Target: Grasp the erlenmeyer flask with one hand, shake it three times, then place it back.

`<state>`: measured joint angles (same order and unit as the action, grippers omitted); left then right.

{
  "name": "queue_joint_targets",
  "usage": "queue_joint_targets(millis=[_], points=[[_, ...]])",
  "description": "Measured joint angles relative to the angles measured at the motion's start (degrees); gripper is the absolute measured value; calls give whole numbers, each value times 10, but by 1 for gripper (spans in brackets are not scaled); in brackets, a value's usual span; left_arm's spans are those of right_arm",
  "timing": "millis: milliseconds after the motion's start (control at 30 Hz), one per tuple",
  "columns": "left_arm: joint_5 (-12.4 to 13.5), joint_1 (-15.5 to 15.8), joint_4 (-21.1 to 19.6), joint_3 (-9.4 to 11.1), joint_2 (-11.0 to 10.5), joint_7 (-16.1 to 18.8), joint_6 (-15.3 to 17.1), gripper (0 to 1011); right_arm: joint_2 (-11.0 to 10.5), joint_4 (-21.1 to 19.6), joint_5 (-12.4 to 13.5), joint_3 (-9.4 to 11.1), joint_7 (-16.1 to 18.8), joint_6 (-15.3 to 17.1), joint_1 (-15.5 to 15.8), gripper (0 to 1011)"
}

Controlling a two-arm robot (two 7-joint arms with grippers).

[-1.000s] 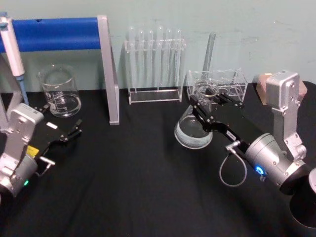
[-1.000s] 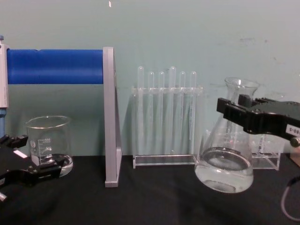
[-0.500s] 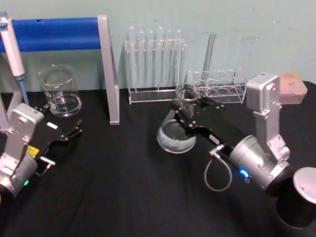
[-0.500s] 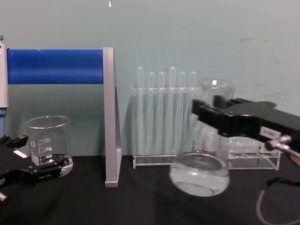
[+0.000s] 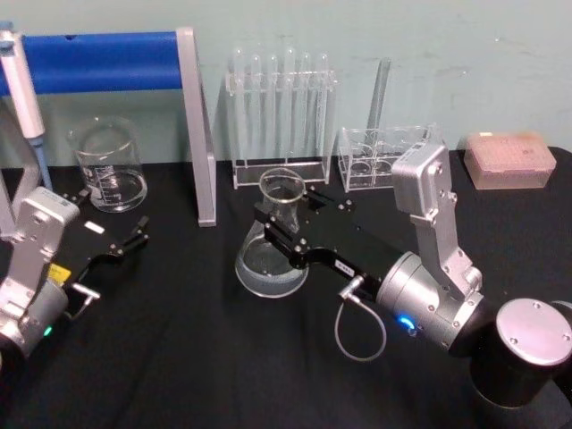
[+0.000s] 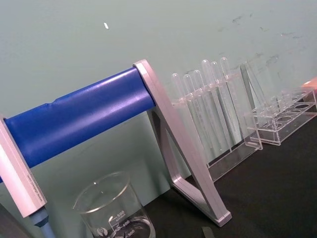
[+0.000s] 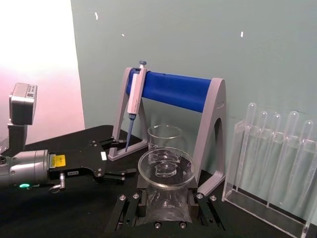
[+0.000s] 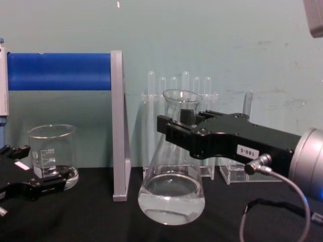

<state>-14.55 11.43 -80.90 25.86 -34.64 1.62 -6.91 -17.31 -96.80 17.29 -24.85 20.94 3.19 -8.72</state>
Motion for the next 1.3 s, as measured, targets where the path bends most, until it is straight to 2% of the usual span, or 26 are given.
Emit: queue_joint_targets(millis=[233,333,567,667,767,867,1100,1300], points=[[0,0,0,0,0,0,0,1001,1,3,0,13,-19,-2,4,453],[0,0,0,0,0,0,0,1001,1,0,-2,29,-37,-2,11,453],[0,0,0,0,0,0,0,1001,1,-15,-16,82,-90,-3,40,453],[0,0,0,0,0,0,0,1001,1,-20,-20,98,-104,-3,50,453],[0,0,0,0,0,0,0,1001,2,-29,-27,126,-127,-3,66,453],[0,0,0,0,0,0,0,1001,3,-35,-29,144,-138,-2,76,453],[0,0,0,0,0,0,0,1001,7,-40,-33,165,-141,0,87,453],[0,0,0,0,0,0,0,1001,12,-35,-34,161,-117,-1,81,453]])
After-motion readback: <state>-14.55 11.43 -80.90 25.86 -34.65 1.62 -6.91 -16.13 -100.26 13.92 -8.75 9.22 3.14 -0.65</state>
